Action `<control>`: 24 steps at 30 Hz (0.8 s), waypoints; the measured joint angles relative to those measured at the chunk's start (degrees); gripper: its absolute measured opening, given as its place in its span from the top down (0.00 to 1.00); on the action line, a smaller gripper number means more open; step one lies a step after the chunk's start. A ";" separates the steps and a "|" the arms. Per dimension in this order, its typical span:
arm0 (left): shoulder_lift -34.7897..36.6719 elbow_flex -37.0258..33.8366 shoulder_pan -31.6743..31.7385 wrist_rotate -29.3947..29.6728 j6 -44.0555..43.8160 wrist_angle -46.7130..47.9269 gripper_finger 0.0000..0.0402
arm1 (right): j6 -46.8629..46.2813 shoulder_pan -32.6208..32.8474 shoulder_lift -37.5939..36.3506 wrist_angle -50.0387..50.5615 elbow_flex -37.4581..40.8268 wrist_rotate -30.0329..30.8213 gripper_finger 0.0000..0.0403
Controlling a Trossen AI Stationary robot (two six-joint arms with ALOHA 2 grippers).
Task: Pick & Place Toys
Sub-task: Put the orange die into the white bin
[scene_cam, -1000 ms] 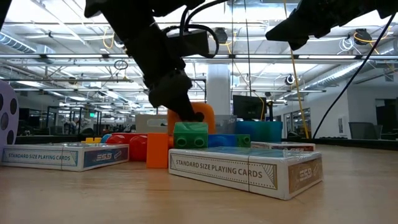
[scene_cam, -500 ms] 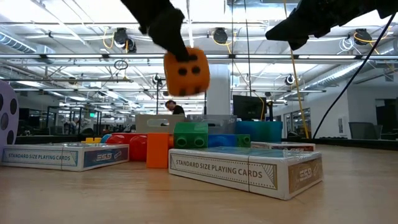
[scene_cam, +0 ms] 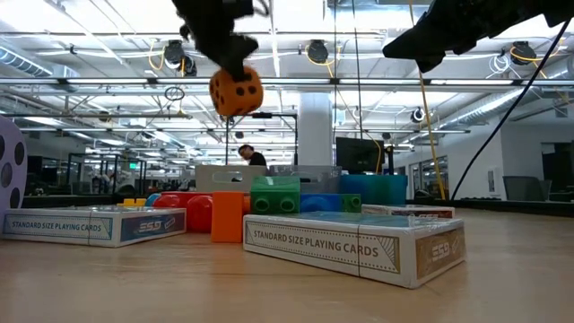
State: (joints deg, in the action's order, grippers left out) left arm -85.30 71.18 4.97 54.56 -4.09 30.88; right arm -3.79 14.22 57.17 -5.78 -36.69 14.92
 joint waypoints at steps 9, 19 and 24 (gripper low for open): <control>-8.39 -1.27 16.04 -10.58 -8.55 -4.35 0.60 | 0.22 0.01 0.00 -0.02 0.00 0.00 1.00; -19.12 -1.32 20.48 -9.05 -7.39 -12.68 0.59 | 0.46 0.00 0.00 -0.02 0.00 0.00 1.00; -21.60 -1.30 20.42 -9.15 -6.15 -16.17 0.59 | 0.46 -0.01 0.00 0.00 0.00 0.00 1.00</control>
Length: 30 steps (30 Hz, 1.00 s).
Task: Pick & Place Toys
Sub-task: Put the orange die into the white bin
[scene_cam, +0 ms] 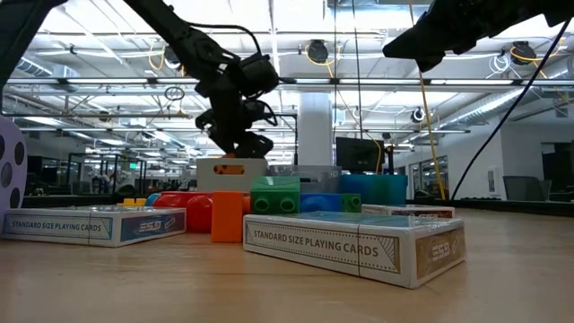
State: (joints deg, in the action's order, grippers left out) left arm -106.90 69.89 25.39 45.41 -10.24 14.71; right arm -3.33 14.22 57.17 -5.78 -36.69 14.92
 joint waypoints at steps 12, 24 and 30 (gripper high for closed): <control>0.01 0.00 -0.02 -4.96 -2.24 -0.40 0.59 | 0.04 0.00 0.00 -0.02 0.00 0.00 1.00; 0.01 0.00 0.04 -7.47 -4.04 -0.43 0.59 | 0.02 0.00 0.00 -0.01 0.00 0.01 1.00; 0.03 0.00 0.04 -7.64 -3.98 0.17 0.47 | 0.02 0.00 0.00 -0.02 0.00 0.00 1.00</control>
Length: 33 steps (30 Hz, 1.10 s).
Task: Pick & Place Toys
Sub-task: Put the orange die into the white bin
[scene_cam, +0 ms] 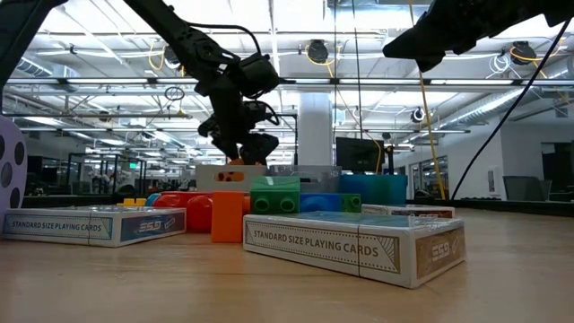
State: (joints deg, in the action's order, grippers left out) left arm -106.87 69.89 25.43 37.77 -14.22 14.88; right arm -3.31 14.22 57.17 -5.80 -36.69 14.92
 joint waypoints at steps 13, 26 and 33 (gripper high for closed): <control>0.09 1.53 -0.22 0.51 7.16 1.96 0.21 | 0.61 0.00 0.02 0.02 0.00 0.01 1.00; 0.11 4.68 0.63 2.90 9.30 3.14 0.20 | 0.50 0.00 0.02 0.01 0.00 0.00 1.00; 3.97 4.66 -0.35 3.42 5.29 8.72 0.20 | 0.55 0.00 0.02 0.08 0.00 0.00 1.00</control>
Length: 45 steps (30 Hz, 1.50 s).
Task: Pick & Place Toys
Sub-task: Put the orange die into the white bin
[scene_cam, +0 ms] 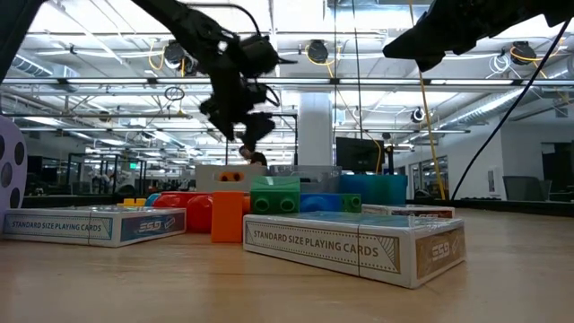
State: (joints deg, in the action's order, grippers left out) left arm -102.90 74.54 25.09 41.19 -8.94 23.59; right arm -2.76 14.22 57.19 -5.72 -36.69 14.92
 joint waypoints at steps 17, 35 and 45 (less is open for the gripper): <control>5.28 -0.09 0.50 -24.11 -10.91 15.74 0.89 | -1.12 0.02 0.00 -0.18 0.00 0.00 1.00; -3.98 -0.09 3.21 -25.72 -12.42 7.28 0.99 | -0.87 0.02 0.00 -0.13 0.00 0.00 1.00; -4.84 -0.09 4.15 -19.87 -15.71 3.94 0.97 | -0.85 0.02 0.00 -0.11 0.00 0.00 1.00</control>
State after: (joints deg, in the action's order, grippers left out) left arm -107.74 74.46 29.24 21.32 -24.64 27.53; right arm -3.62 14.24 57.19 -5.82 -36.69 14.92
